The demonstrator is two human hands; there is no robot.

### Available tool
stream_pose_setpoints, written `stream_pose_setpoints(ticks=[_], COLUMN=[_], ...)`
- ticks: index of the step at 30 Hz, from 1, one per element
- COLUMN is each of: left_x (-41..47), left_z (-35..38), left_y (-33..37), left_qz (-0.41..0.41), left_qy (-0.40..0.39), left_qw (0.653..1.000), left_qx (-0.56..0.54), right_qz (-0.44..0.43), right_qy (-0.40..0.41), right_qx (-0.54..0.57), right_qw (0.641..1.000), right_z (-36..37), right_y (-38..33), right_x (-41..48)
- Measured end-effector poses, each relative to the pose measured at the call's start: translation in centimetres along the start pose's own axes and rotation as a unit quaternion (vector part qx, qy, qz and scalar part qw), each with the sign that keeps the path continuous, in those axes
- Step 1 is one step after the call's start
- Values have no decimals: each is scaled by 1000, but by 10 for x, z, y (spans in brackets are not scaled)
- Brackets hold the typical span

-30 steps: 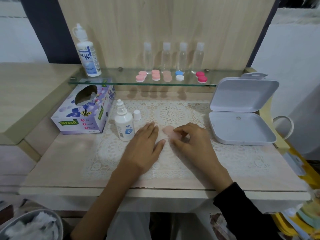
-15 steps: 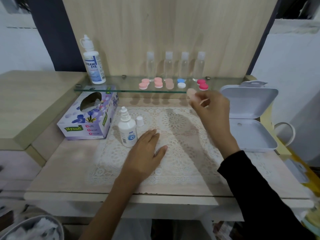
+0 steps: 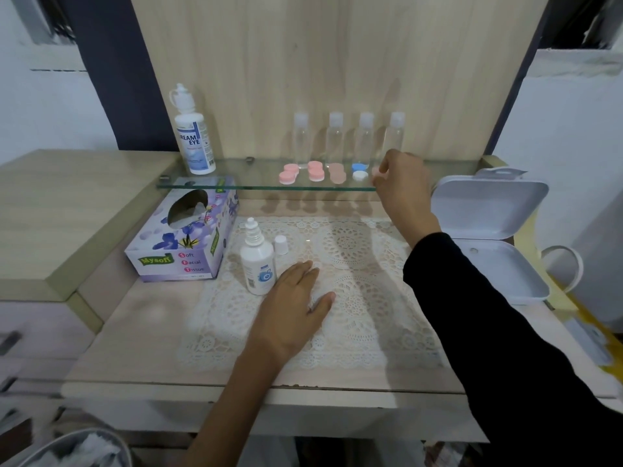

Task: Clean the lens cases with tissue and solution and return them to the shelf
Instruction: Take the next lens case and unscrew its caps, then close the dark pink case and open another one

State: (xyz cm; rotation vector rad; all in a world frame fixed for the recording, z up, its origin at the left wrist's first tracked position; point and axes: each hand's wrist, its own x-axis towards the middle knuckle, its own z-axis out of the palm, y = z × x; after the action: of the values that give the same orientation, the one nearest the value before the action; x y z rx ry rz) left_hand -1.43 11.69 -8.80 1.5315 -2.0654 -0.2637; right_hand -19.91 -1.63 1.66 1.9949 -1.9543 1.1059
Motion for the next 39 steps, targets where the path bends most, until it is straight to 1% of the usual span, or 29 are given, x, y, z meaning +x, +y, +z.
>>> stream_pose_setpoints(ticks=[6, 8, 11, 13, 16, 22, 29, 35, 37, 39], left_x=[1, 1, 2, 2, 2, 2, 1, 1, 1, 1], left_z=[0, 1, 2, 2, 2, 1, 0, 0, 1, 1], left_y=[0, 0, -2, -2, -2, -1, -1, -1, -1, -1], left_qz=[1, -1, -1, 0, 0, 4, 3, 1, 0, 0], left_qy=[5, 6, 6, 7, 7, 9, 6, 4, 4, 5], left_qw=[1000, 1000, 1000, 1000, 1000, 1000, 1000, 1000, 1000, 1000], left_qx=[-4, -6, -7, -9, -9, -6, -3, -6, -9, -10], right_qz=[4, 8, 44, 76, 100, 104, 99, 66, 51, 46], right_qy=[-18, 2, 39, 28, 11, 17, 36, 105, 116, 110], right_qx=[21, 51, 102, 110, 107, 95, 106, 179, 215, 233], right_qw=[1000, 999, 993, 991, 989, 990, 989, 976, 968, 965], right_z=[0, -1, -2, -1, 2, 7, 4, -8, -15, -22], right_y=[1, 2, 2, 5, 10, 13, 10, 5, 3, 2], right_x=[4, 0, -9, -13, -17, -17, -23, -50, -64, -79])
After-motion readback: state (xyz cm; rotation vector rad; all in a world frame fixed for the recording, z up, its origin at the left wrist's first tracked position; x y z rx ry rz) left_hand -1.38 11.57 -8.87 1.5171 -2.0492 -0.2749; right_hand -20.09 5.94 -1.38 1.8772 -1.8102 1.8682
